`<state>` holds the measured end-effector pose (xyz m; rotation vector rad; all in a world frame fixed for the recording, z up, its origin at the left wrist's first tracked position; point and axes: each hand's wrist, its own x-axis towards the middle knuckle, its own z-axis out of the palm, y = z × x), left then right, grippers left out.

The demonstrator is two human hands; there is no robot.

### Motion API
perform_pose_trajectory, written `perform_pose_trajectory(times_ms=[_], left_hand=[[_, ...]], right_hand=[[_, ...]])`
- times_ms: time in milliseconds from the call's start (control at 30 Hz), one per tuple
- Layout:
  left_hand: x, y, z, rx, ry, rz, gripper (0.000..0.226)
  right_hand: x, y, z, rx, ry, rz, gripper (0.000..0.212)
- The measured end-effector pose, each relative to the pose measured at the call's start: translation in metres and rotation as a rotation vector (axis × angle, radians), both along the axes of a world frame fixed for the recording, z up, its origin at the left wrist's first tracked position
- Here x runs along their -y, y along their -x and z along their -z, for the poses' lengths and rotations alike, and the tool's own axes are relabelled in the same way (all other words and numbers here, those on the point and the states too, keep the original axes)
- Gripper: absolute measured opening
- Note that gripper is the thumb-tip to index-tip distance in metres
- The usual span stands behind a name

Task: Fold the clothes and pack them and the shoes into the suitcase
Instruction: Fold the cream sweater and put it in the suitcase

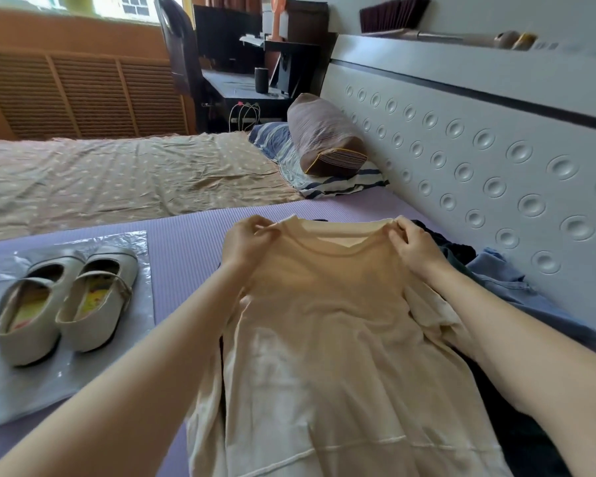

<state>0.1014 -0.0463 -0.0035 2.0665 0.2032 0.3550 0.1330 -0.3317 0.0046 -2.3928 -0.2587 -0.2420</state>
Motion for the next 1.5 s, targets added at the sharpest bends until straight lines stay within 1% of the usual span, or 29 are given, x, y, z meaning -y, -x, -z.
perform_pose_trajectory(times_ms=[133,233,300,333,433,500,567,633,767,933,1133,1300,1400,1467,1500], left_hand=[[-0.037,0.045,-0.018,0.014,0.072,-0.078,0.013],[-0.076,0.091,-0.028,0.002,0.111,-0.103,0.016],[-0.105,0.126,-0.033,0.006,0.066,-0.107,0.022],[-0.119,0.145,-0.035,0.007,0.025,-0.119,0.022],[-0.165,0.202,-0.035,-0.002,-0.012,-0.184,0.020],[-0.194,0.239,-0.034,-0.033,0.046,-0.232,0.023],[-0.221,0.276,-0.034,-0.072,0.167,-0.278,0.021],[-0.247,0.310,-0.035,-0.104,0.230,-0.295,0.023],[-0.292,0.356,-0.035,-0.098,0.275,-0.353,0.005],[-0.323,0.365,-0.019,-0.104,0.201,-0.436,0.008],[-0.327,0.322,0.019,-0.170,0.033,-0.510,0.015],[-0.323,0.284,0.052,-0.245,-0.030,-0.577,0.015],[-0.317,0.272,0.070,-0.274,-0.085,-0.562,0.030],[-0.313,0.272,0.081,-0.273,-0.130,-0.571,0.041],[-0.308,0.276,0.085,-0.274,-0.146,-0.561,0.043]], right_hand=[[-0.033,0.028,-0.028,0.014,-0.006,-0.065,0.023],[-0.066,0.053,-0.045,0.016,0.065,-0.122,0.027],[-0.094,0.067,-0.051,0.023,0.102,-0.161,0.032],[-0.109,0.075,-0.053,0.026,0.110,-0.191,0.032],[-0.162,0.103,-0.057,-0.001,0.136,-0.293,0.024],[-0.198,0.123,-0.059,-0.016,0.159,-0.347,0.022],[-0.233,0.138,-0.057,-0.019,0.187,-0.407,0.021],[-0.267,0.151,-0.052,-0.028,0.196,-0.443,0.022],[-0.329,0.172,-0.042,-0.057,0.221,-0.476,0.026],[-0.375,0.177,-0.025,-0.001,0.306,-0.438,0.033],[-0.383,0.154,0.002,0.018,0.470,-0.286,0.035],[-0.390,0.134,0.030,0.030,0.610,-0.209,0.039],[-0.394,0.130,0.049,-0.017,0.628,-0.190,0.040],[-0.393,0.130,0.062,-0.073,0.592,-0.195,0.042],[-0.391,0.132,0.067,-0.078,0.569,-0.214,0.043]])
